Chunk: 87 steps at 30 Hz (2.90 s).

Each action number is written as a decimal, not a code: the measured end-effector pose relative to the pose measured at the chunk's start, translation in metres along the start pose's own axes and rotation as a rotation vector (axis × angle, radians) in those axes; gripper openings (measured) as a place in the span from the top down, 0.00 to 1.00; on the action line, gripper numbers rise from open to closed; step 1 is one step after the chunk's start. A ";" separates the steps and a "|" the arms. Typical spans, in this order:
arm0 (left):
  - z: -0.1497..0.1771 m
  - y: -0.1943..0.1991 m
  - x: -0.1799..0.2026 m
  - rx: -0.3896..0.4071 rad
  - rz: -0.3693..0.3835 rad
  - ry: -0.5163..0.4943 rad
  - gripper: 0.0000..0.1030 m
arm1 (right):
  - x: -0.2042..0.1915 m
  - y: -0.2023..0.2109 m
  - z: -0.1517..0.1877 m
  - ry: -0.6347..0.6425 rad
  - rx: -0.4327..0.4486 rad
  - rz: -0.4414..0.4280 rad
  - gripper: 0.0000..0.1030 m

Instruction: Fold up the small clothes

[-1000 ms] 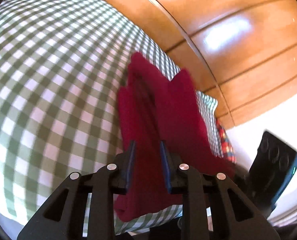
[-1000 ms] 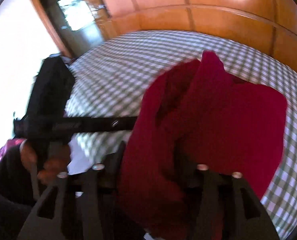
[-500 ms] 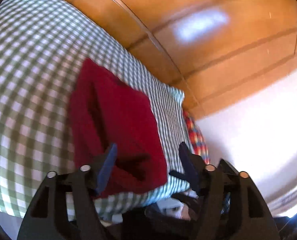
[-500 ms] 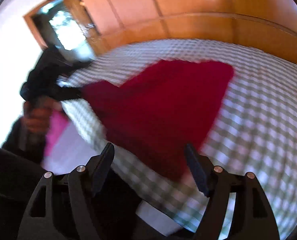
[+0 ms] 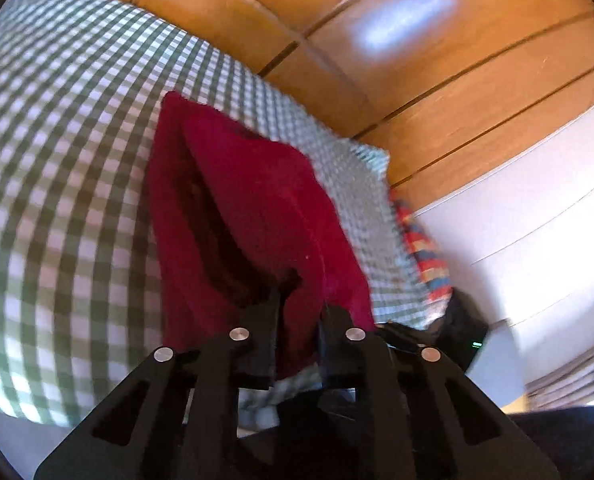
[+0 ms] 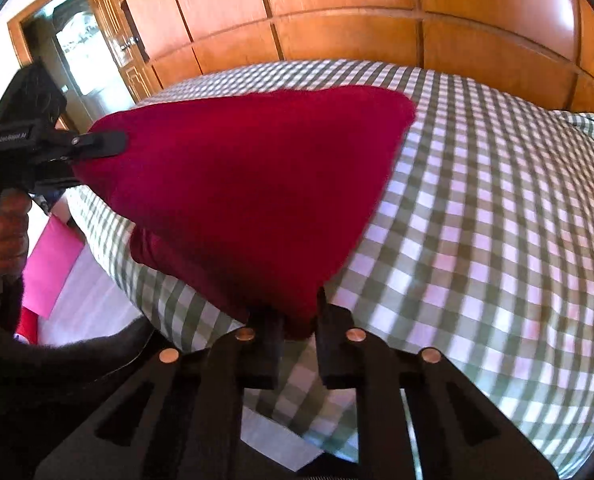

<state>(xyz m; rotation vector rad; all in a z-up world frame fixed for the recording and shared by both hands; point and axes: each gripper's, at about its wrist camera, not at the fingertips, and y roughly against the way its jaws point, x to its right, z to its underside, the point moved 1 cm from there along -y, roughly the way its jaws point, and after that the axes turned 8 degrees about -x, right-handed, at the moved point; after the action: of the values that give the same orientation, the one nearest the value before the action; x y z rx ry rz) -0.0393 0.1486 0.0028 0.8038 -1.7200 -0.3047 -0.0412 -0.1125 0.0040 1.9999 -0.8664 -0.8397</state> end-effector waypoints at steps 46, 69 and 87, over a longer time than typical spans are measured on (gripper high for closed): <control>-0.035 -0.028 0.010 0.207 -0.578 -0.046 0.76 | -0.005 -0.043 -0.062 0.046 0.123 0.115 0.21; -0.023 -0.059 0.023 0.184 -0.731 -0.219 0.76 | 0.008 -0.029 -0.138 -0.067 0.083 0.061 0.18; -0.014 -0.061 0.009 0.206 -0.730 -0.170 0.53 | 0.009 -0.096 -0.147 -0.044 -0.046 0.114 0.16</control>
<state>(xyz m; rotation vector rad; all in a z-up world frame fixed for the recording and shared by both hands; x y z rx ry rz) -0.0058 0.1011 -0.0215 1.5898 -1.5701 -0.7082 0.1064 -0.0176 -0.0091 1.8801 -0.9680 -0.8334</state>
